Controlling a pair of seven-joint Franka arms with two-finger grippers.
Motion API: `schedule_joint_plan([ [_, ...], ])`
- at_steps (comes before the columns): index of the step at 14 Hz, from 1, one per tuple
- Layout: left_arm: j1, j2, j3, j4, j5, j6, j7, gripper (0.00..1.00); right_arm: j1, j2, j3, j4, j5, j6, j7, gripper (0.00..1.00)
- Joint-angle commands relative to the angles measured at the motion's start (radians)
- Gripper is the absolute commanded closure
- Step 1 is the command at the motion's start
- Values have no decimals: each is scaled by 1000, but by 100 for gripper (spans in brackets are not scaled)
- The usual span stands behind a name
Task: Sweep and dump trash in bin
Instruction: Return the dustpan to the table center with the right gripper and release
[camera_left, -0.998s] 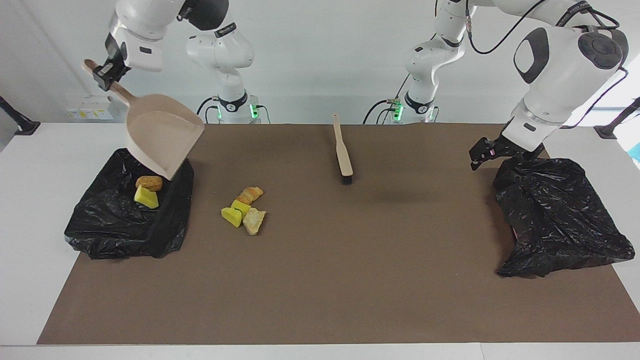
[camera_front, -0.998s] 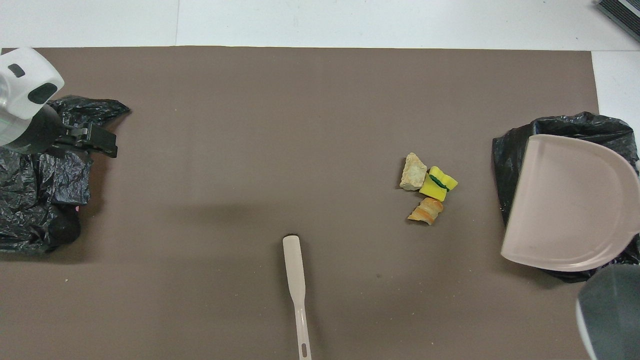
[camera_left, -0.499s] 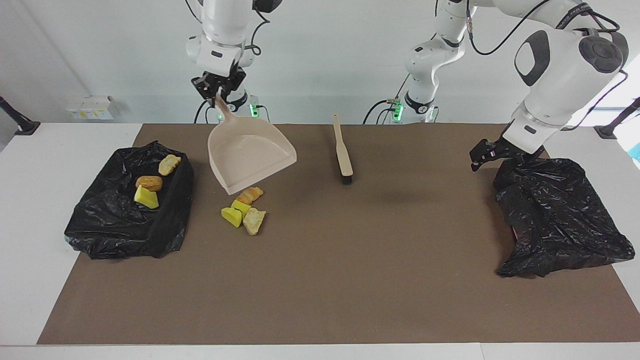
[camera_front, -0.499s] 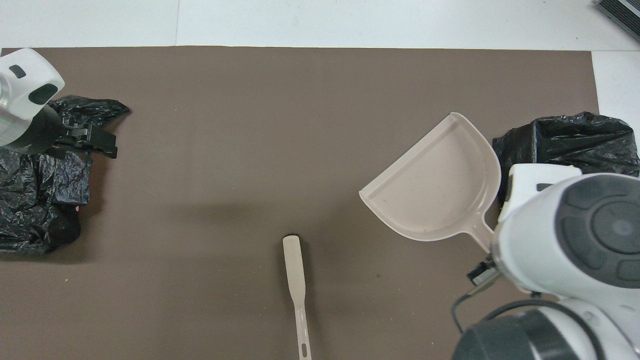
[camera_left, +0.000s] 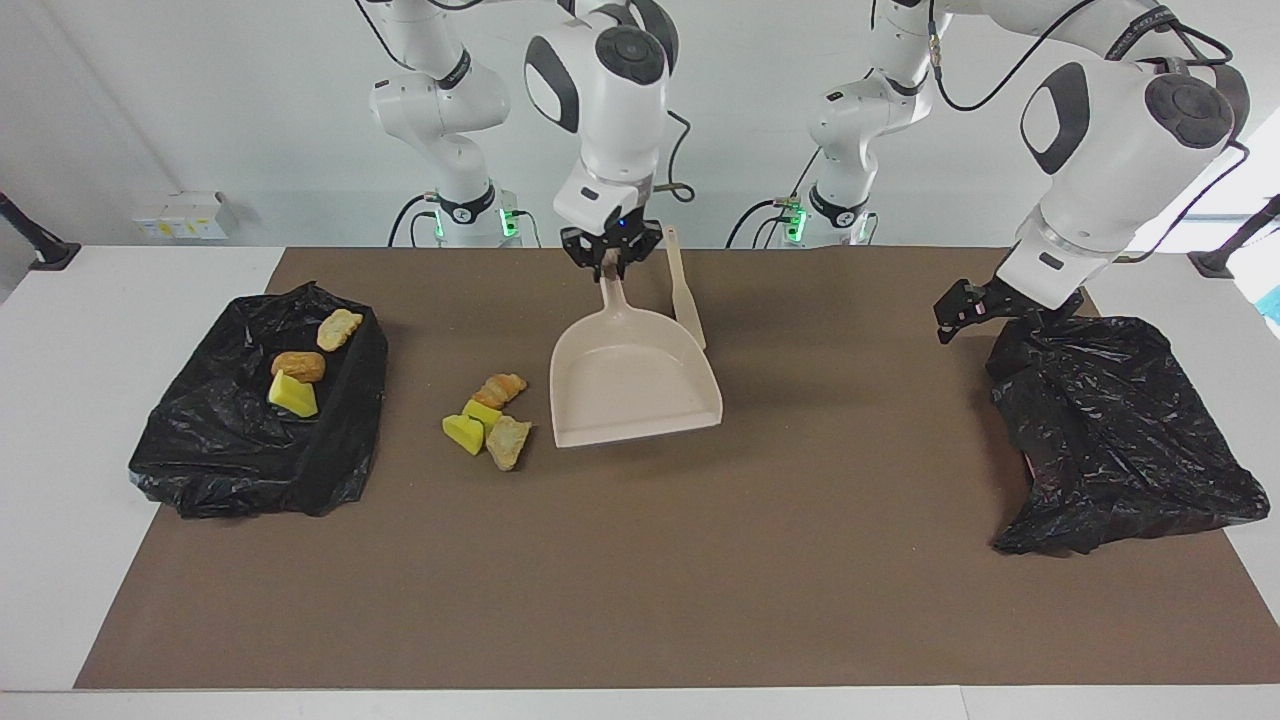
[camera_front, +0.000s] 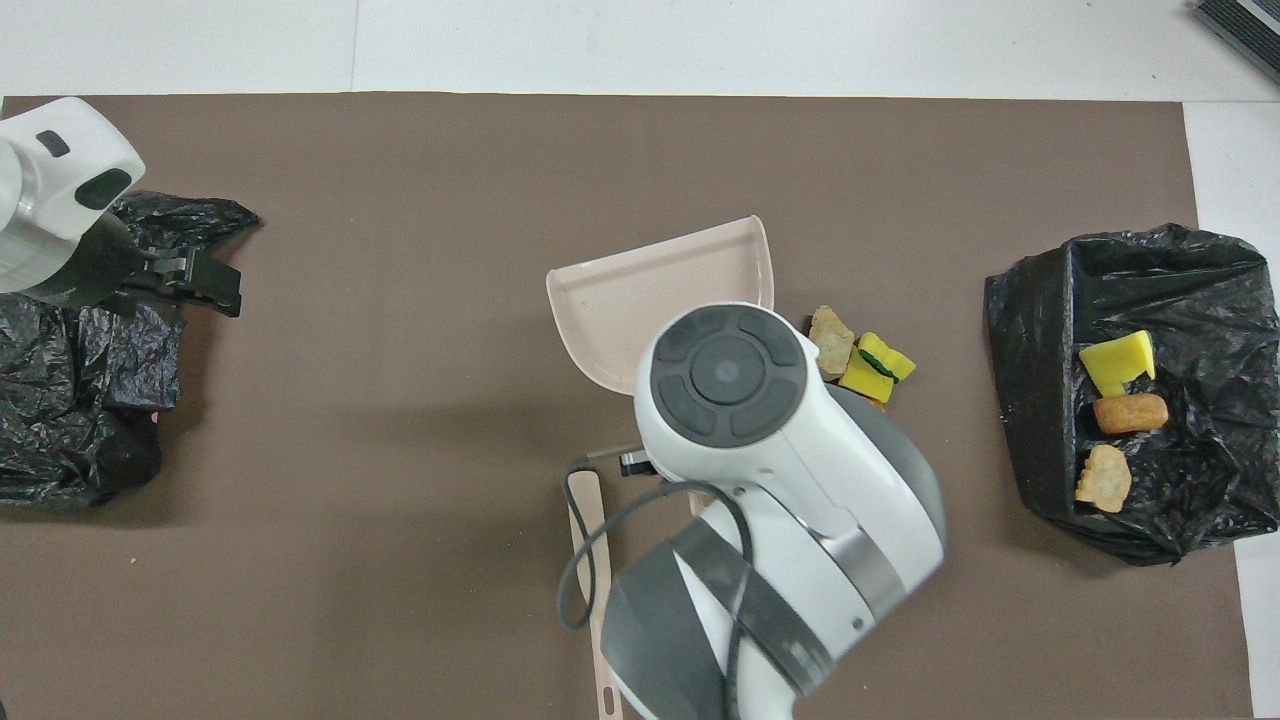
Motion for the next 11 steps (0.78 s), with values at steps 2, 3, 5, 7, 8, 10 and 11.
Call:
schedule_joint_plan([
  [2,-182,-15,194,-4,13,5,13,0,41,225,-4,151,5,151,116,100],
  [3,-217,-25,229,-4,13,5,13,0,56,270,-9,174,0,183,133,100],
  [5,-292,-61,288,-6,13,4,15,0,73,322,-12,192,-12,203,138,100],
  [7,-285,-84,285,-9,7,-15,27,0,75,344,-10,182,-15,254,138,100],
  [8,-283,-95,287,-12,2,-21,65,0,69,347,-10,180,-13,274,138,100],
  [10,-283,-126,291,-18,2,-32,144,0,63,348,-9,162,-20,286,138,46],
  [11,-282,-127,293,-18,2,-32,142,0,64,344,-9,137,-23,300,132,3],
])
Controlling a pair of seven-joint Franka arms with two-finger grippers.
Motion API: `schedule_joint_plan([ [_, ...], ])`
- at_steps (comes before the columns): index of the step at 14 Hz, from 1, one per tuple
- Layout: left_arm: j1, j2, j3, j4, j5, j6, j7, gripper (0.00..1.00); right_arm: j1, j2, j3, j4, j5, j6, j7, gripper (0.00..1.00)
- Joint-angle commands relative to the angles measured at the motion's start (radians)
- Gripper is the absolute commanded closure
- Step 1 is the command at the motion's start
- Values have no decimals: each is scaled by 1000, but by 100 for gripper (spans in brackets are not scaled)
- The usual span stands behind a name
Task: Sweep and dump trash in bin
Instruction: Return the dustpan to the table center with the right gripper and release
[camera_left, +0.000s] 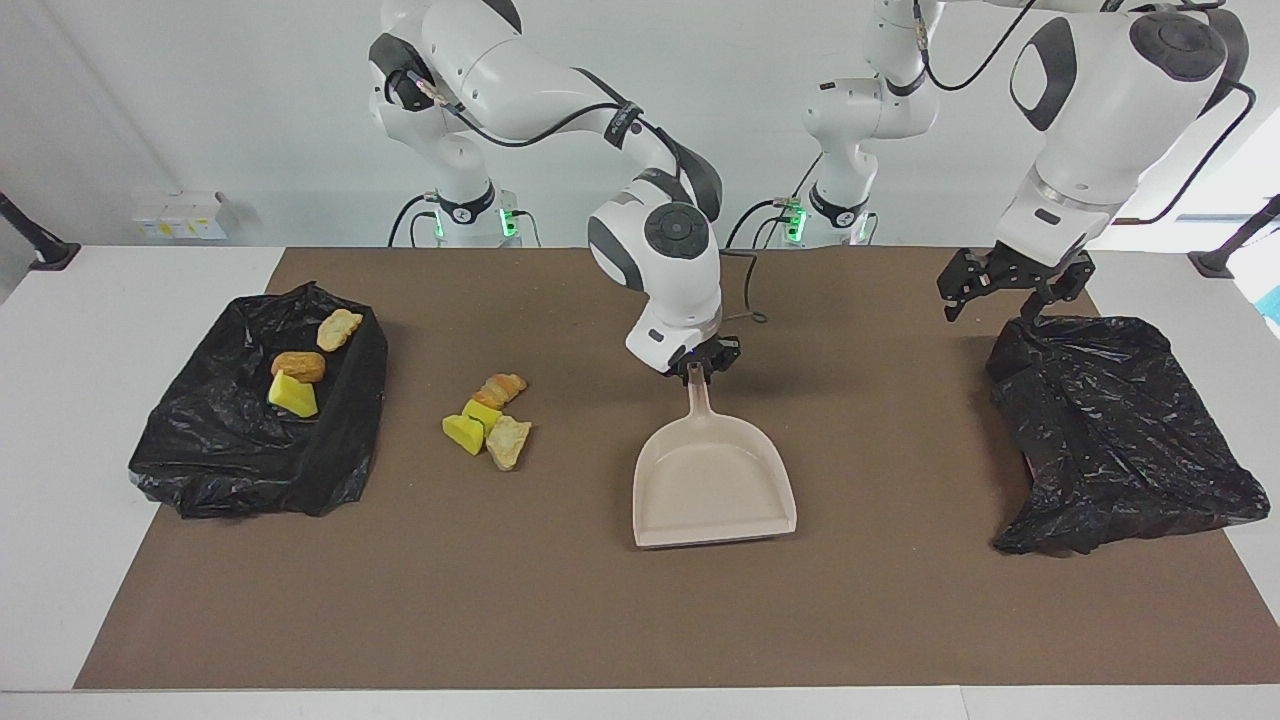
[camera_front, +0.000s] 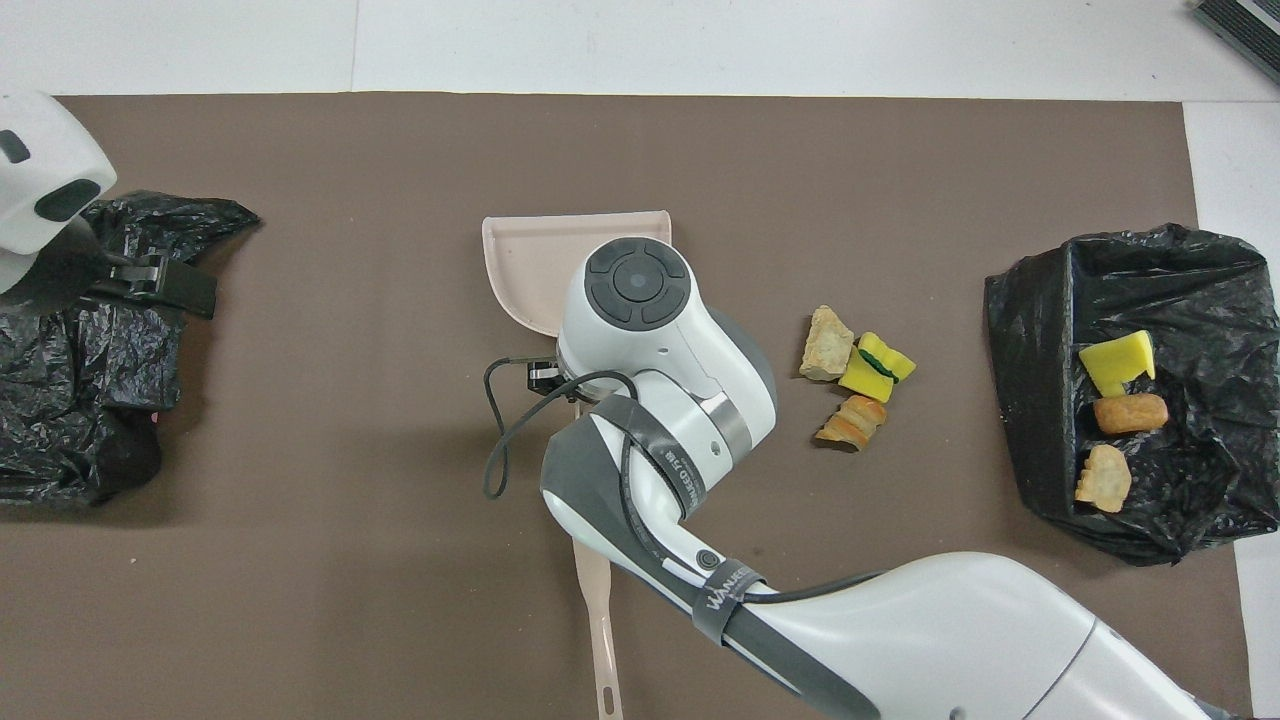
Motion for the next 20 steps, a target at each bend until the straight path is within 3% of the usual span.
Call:
schedule_joint_plan([
  [1,-15,-32,23,-25,1,-13,35,0,2,-4,7,-26,-33,24,11,0],
  [4,-7,-36,26,-25,2,-22,31,0,-4,-72,13,-27,-35,-40,8,0],
  [7,-2,-34,26,-23,2,-20,28,0,-28,-230,27,-49,39,-265,-75,0],
  [9,-2,-36,26,-23,2,-17,29,0,-21,-356,27,-157,105,-318,-115,0],
  [12,-2,-34,26,-23,2,-17,29,0,29,-502,28,-358,192,-271,-135,0],
  [15,-2,-34,26,-23,2,-17,29,0,60,-648,28,-603,292,-90,-193,0],
  [16,-2,-34,26,-23,2,-17,29,0,64,-659,28,-647,315,-67,-229,0],
  [20,-2,-34,26,-23,2,-17,29,0,141,-567,28,-691,317,47,-233,0],
])
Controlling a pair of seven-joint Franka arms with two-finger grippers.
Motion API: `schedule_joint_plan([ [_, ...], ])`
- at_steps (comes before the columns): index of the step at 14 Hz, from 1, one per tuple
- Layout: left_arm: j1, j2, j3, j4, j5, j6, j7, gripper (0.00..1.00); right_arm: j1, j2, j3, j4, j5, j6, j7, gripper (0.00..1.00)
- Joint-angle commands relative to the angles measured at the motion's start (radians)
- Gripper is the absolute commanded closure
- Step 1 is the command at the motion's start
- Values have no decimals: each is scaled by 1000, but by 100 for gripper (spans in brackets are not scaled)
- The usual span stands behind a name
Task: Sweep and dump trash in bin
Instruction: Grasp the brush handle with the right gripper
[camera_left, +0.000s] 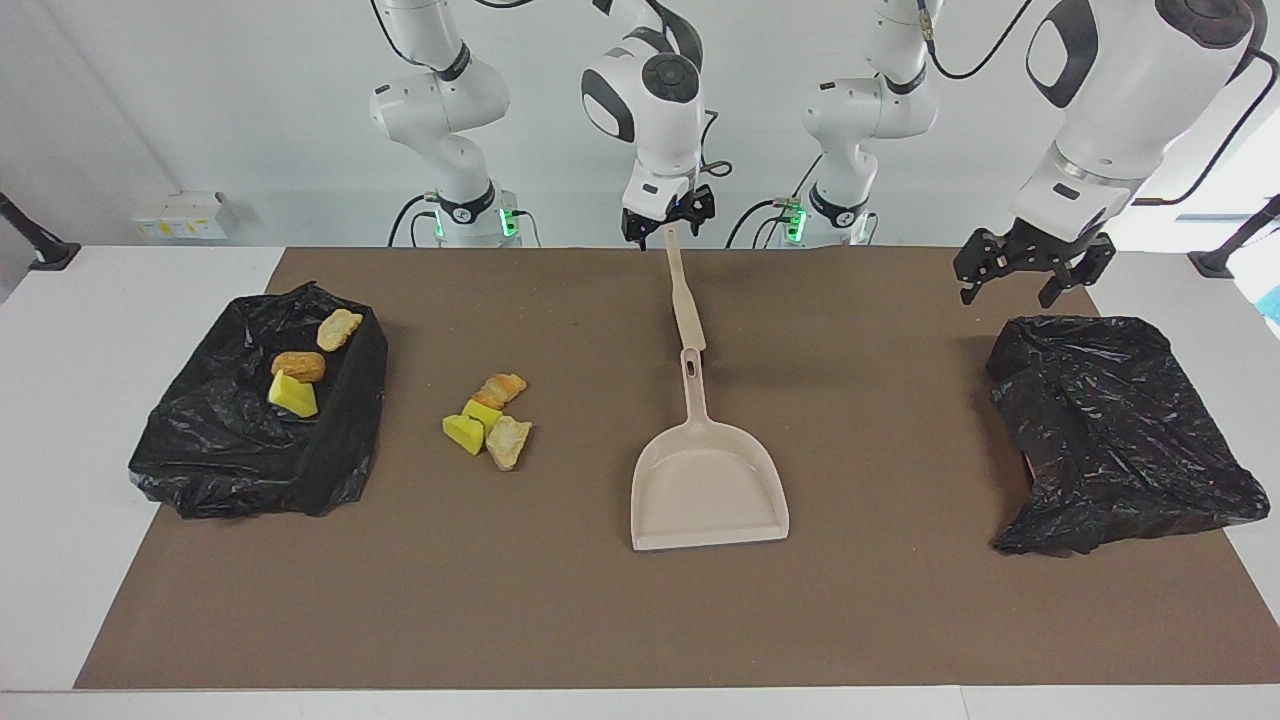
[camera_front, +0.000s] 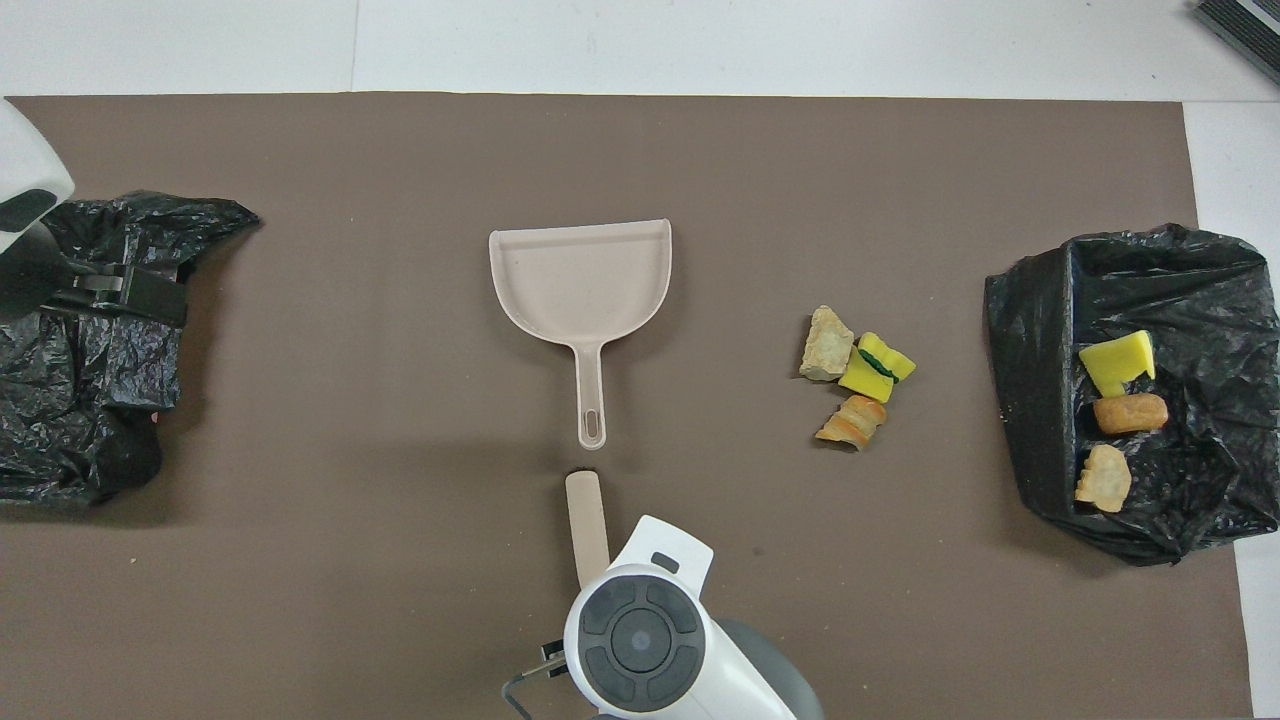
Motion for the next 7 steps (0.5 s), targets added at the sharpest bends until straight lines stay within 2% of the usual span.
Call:
schedule_joint_plan([
  [1,-2,-19,8,-20,2,-4,13,0,57,35,-4,-60,29,121,-18,0],
  [2,-2,-19,8,-20,2,-1,13,0,65,37,-4,-103,30,183,-7,0],
  [4,-2,-20,8,-16,6,12,14,0,67,58,-4,-123,29,221,-4,0],
  [5,-2,-20,8,-19,6,10,14,0,67,64,-4,-123,29,225,-5,7],
  [6,-2,-20,10,-19,7,5,14,0,67,68,-4,-123,29,224,-6,24],
  [7,-1,-20,10,-16,7,6,14,0,67,68,-4,-123,29,222,-6,54],
])
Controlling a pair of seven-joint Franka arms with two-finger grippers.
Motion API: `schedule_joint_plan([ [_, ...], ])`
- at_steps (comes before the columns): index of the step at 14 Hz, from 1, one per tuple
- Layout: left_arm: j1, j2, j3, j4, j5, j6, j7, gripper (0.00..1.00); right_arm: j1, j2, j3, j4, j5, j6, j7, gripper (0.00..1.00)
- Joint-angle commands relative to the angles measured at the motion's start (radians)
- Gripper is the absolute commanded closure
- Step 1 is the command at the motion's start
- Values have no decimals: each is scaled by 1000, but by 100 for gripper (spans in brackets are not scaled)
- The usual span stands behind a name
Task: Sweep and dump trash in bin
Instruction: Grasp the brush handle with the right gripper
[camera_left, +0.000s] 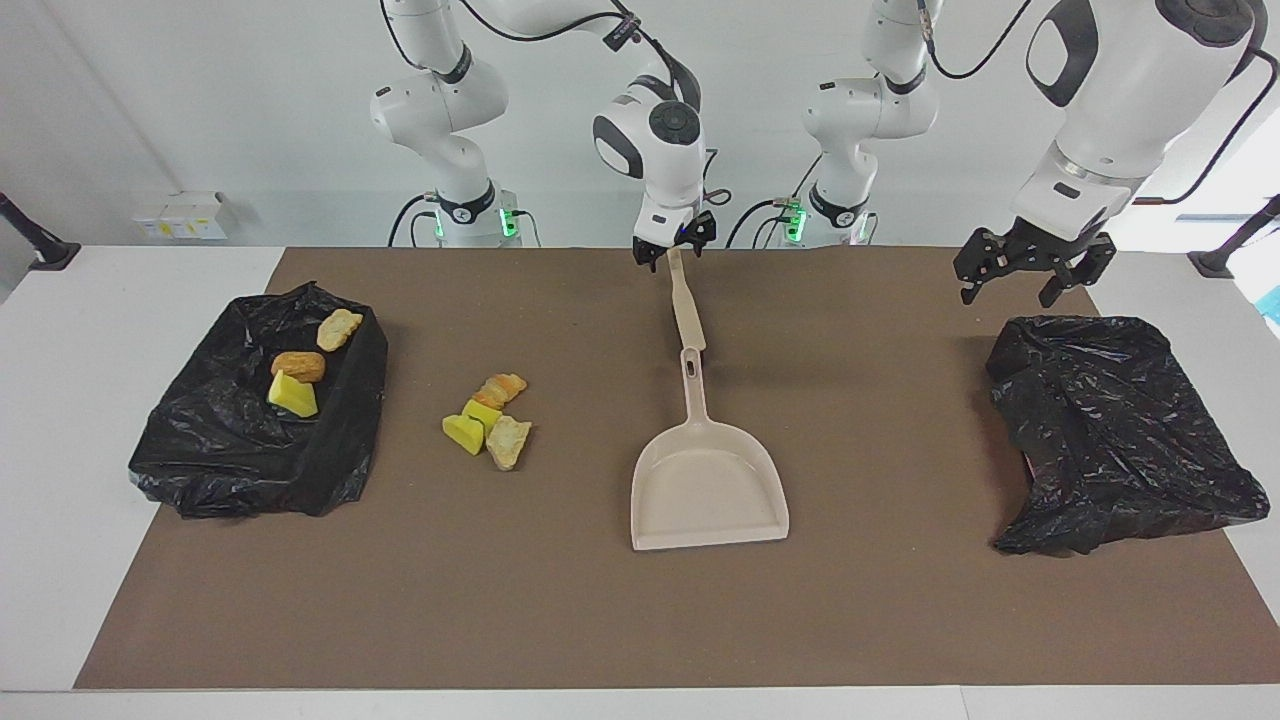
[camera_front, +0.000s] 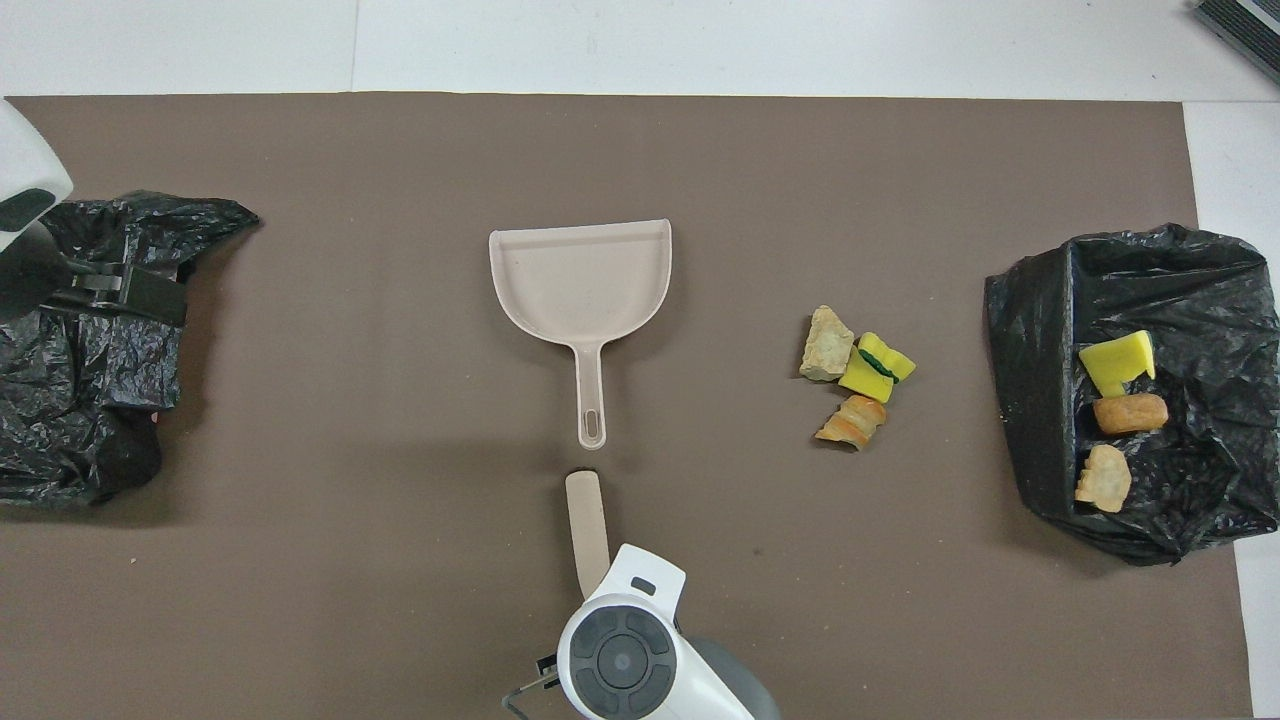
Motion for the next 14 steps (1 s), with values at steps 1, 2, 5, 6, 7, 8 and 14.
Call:
schedule_joint_plan([
  [1,1,-19,9,-16,7,4,14,0,-3,-7,-1,-10,28,14,0,72],
  [2,-2,-19,9,-16,9,4,29,0,0,-5,-1,-7,28,13,23,91],
  [5,-22,-12,-3,-31,2,29,75,0,2,3,-3,1,28,7,50,100],
  [6,-31,-4,-9,-31,2,29,70,0,2,6,-3,10,26,-4,52,100],
  [7,-57,2,-12,-31,1,36,67,0,2,10,-4,29,12,-34,57,100],
  [8,-73,15,-12,-33,1,61,54,0,0,3,-10,52,3,-105,70,100],
  [14,-200,122,-12,-59,1,219,-75,0,-165,-166,-15,95,-103,-424,-50,100],
])
